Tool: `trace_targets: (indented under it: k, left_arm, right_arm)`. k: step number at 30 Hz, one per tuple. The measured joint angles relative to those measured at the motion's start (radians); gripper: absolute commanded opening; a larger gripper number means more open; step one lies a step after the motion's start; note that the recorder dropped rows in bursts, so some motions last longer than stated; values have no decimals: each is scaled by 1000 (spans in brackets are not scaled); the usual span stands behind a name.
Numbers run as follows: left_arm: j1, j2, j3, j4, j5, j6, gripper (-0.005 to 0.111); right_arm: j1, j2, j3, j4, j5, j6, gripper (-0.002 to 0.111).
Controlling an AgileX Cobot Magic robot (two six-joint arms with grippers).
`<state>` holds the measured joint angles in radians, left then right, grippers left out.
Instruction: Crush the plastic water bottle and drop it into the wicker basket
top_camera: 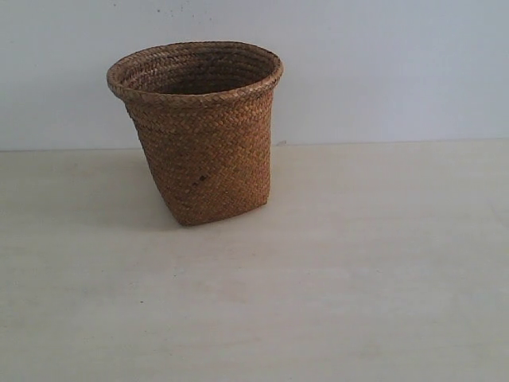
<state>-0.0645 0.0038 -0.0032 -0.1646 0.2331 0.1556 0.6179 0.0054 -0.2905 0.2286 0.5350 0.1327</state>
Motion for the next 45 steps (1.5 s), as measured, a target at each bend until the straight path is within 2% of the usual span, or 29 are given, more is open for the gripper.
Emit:
trace_targets:
  k: [14, 24, 32, 41, 45]
  left_arm:
    - [18, 0, 0, -29, 2, -8, 4]
    - [18, 0, 0, -29, 96, -51, 4]
    - [18, 0, 0, -29, 101, -135, 4]
    - [18, 0, 0, -12, 101, -92, 4]
    - [18, 0, 0, 0, 101, -130, 4]
  right_arm:
    - [0, 0, 0, 1, -2, 0, 0]
    - [0, 0, 0, 1, -2, 0, 0]
    - [0, 0, 0, 1, -2, 0, 0]
    - [0, 0, 0, 1, -2, 0, 0]
    - [0, 0, 0, 1, -2, 0, 0]
